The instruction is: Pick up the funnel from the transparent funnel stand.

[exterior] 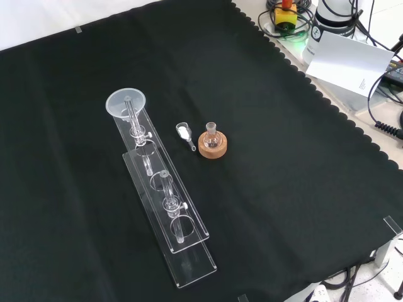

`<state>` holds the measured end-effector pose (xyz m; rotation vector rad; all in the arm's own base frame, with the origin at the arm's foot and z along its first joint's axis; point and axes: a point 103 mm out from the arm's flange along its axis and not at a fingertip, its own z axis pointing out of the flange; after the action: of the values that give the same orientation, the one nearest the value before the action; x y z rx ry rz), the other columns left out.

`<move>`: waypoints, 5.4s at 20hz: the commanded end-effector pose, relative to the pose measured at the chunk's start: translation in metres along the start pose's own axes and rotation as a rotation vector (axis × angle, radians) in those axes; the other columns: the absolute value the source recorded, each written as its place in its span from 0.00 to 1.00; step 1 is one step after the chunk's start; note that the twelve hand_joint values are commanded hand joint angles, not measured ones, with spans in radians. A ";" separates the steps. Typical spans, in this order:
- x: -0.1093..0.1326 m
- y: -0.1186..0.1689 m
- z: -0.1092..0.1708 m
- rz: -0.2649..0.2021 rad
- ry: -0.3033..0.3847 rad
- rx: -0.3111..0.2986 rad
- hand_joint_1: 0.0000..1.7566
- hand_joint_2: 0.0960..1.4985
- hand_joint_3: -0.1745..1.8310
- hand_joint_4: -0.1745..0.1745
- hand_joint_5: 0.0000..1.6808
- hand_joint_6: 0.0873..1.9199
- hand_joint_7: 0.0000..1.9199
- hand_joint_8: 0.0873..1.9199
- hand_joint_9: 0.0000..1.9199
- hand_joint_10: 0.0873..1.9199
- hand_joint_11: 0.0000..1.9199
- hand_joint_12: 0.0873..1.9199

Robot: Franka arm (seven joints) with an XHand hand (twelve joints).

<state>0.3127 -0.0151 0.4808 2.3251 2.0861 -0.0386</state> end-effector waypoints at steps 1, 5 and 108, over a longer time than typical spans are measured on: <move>-0.029 0.031 0.020 0.041 0.014 0.054 0.00 0.78 0.28 0.53 0.11 0.00 0.00 0.17 0.07 0.30 0.00 0.70; -0.043 0.073 0.035 0.036 0.051 0.062 0.00 0.78 0.28 0.53 0.11 0.00 0.01 0.18 0.07 0.30 0.00 0.70; 0.113 0.282 0.213 -0.266 -0.167 0.393 0.30 0.45 0.15 0.27 0.00 0.00 0.00 0.10 0.02 0.44 0.06 0.79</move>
<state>0.6035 0.0592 0.2655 2.1194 2.4657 -0.6773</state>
